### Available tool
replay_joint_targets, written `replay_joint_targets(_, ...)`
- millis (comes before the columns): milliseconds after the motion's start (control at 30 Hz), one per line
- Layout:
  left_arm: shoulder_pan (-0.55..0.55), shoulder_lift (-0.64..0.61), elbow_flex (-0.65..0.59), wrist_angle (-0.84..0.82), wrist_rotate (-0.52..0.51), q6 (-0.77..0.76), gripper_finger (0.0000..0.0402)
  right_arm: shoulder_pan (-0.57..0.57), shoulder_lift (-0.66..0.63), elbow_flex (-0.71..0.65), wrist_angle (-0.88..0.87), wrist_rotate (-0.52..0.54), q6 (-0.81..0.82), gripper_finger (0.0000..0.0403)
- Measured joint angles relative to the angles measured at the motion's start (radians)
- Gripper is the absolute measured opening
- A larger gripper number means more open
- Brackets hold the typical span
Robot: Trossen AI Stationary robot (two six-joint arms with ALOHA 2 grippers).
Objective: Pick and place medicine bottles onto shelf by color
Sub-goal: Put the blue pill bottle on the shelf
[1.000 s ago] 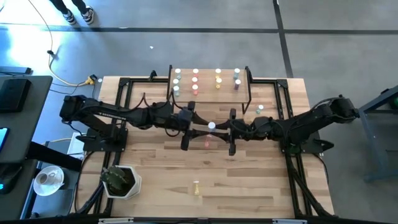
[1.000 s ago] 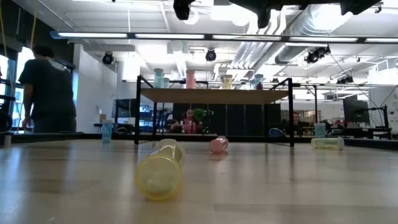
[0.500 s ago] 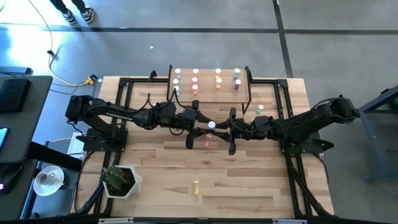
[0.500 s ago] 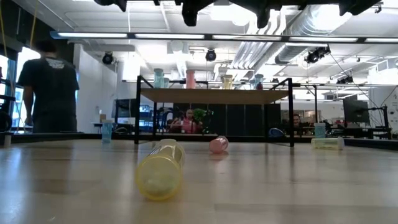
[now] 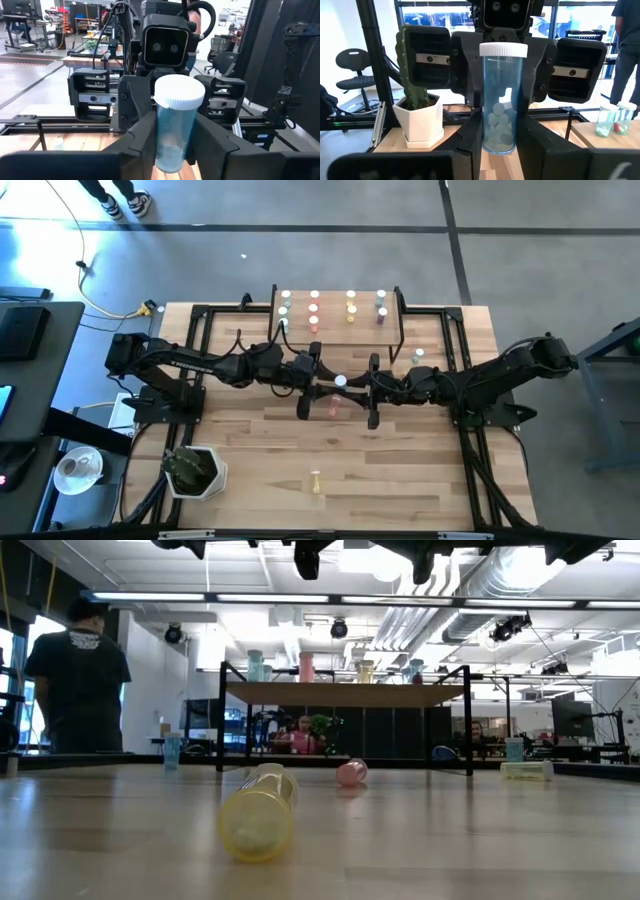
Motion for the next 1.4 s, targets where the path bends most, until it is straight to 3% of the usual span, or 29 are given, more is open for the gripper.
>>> replay_joint_targets(133, 0.0, 0.0, 0.0, 0.0, 0.0, 0.0, 0.0079, 0.0, 0.0, 0.0, 0.0, 0.001, 0.001, 0.0079)
replay_joint_targets(433, 0.0, 0.0, 0.0, -0.002, 0.0, 0.0, 0.0087, 0.0, 0.0, 0.0, 0.0, 0.001, 0.0, 0.0083)
replay_joint_targets(667, 0.0, -0.002, 0.0, -0.017, -0.003, 0.03, 0.0087, 0.0, 0.0, 0.0, -0.041, 0.013, 0.032, 0.0144)
replay_joint_targets(800, 0.0, -0.002, 0.0, -0.056, -0.067, 0.072, 0.0087, 0.0, -0.016, 0.0, -0.099, 0.04, 0.066, 0.0176)
replay_joint_targets(933, 0.008, -0.002, 0.001, -0.116, -0.108, 0.104, 0.0087, 0.0, -0.074, 0.0, -0.195, 0.044, 0.106, 0.0187)
replay_joint_targets(1167, 0.039, -0.002, 0.001, -0.246, -0.129, 0.104, 0.0087, 0.0, -0.222, 0.0, -0.346, 0.143, 0.135, 0.0188)
replay_joint_targets(1400, 0.047, -0.002, 0.001, -0.343, -0.128, 0.086, 0.0087, -0.028, -0.291, 0.133, -0.473, 0.154, -0.002, 0.0189)
